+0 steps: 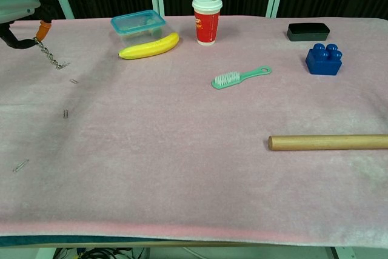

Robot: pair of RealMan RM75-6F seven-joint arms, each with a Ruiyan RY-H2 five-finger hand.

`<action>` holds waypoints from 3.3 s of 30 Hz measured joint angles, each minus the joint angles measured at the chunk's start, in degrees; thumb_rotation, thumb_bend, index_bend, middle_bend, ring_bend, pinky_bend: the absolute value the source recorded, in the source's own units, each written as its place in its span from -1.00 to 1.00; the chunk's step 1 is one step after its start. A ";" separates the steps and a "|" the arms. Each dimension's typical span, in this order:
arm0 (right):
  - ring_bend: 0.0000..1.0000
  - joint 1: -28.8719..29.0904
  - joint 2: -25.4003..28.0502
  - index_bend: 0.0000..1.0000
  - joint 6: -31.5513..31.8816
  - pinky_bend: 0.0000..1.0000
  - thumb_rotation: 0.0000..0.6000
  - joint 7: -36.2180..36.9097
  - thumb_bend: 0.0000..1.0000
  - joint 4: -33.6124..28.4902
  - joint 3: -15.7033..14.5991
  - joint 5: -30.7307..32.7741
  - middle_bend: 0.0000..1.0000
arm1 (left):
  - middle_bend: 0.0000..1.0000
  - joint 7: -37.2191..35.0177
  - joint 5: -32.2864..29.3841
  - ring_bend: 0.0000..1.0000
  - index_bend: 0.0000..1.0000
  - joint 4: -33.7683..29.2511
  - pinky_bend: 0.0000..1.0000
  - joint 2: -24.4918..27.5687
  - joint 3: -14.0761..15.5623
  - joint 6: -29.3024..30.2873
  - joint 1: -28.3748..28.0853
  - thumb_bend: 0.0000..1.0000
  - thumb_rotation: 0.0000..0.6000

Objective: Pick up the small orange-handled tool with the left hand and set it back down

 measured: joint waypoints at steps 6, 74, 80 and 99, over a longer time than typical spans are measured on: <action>-0.70 0.00 0.02 -1.00 -0.05 -0.53 1.00 0.06 -0.45 -0.06 0.02 0.07 -1.00 | -0.61 -0.56 0.04 -1.00 0.15 4.14 -1.00 -2.10 0.39 -1.03 0.06 -0.17 1.00; -0.70 -0.03 0.07 -1.00 0.04 -0.53 1.00 0.25 -0.45 0.05 0.10 -0.01 -1.00 | -0.60 -8.88 6.86 -1.00 0.15 -14.06 -1.00 3.69 3.18 2.06 1.44 -0.17 1.00; -0.70 -0.04 0.07 -1.00 0.09 -0.53 1.00 0.29 -0.45 0.08 0.11 -0.05 -1.00 | -0.60 -8.60 8.55 -1.00 0.15 -14.20 -1.00 3.14 4.34 1.64 1.38 -0.17 1.00; -0.70 -0.06 0.10 -1.00 0.06 -0.53 1.00 0.30 -0.45 -0.02 0.08 -0.03 -1.00 | -0.60 -7.19 9.62 -1.00 0.15 -11.79 -1.00 3.68 5.85 1.79 2.70 -0.17 1.00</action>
